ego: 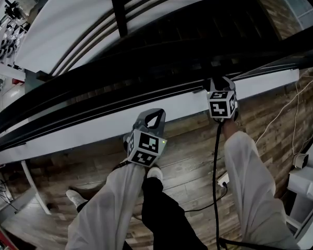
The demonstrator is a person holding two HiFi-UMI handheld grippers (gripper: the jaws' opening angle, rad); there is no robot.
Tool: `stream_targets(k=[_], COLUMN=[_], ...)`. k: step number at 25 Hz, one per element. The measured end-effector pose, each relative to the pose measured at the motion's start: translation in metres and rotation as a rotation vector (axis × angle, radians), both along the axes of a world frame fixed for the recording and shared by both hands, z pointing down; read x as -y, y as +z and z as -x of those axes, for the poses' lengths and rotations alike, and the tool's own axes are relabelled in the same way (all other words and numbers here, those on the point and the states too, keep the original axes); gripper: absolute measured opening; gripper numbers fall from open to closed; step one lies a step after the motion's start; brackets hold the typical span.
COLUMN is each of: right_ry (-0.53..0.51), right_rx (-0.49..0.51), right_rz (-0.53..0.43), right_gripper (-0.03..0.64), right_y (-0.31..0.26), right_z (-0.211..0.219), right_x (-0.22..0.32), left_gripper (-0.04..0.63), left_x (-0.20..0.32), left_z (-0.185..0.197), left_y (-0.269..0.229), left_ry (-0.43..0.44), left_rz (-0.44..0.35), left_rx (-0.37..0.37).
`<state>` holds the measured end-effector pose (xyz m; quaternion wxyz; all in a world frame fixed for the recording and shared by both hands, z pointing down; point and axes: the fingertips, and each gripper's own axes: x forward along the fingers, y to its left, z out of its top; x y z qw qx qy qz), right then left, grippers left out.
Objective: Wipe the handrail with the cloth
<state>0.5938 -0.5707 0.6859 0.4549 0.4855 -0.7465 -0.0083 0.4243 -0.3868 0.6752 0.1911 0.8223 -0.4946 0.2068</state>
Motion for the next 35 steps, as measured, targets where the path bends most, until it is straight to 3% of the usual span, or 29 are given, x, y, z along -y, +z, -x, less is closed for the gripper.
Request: stream_targets(k=[6,16,26,35], right_ry=[0.003,-0.083,-0.328,-0.592], right_rx=[0.042,0.186,0.213,0.201], right_rz=[0.013,0.079,0.176,0.279], right_gripper=[0.103,0.103,0.103,0.103], right_y=[-0.018,-0.059,-0.069,-0.039], right_z=[0.020,0.172,0.420,0.630], right_x=[-0.033,-0.183,-0.314,-0.457], left_gripper=[0.000,0.000,0.000,0.000], left_x=[-0.020,-0.113,-0.267,-0.404], left_z=[0.028,0.139,0.353,0.537], left_y=[-0.019,-0.059,-0.056,-0.049], left_ry=[-0.011,-0.107,-0.367,-0.655], left_rz=[-0.001,0.033,0.112,0.117], left_rx=[-0.002,-0.016,0.025,0.019])
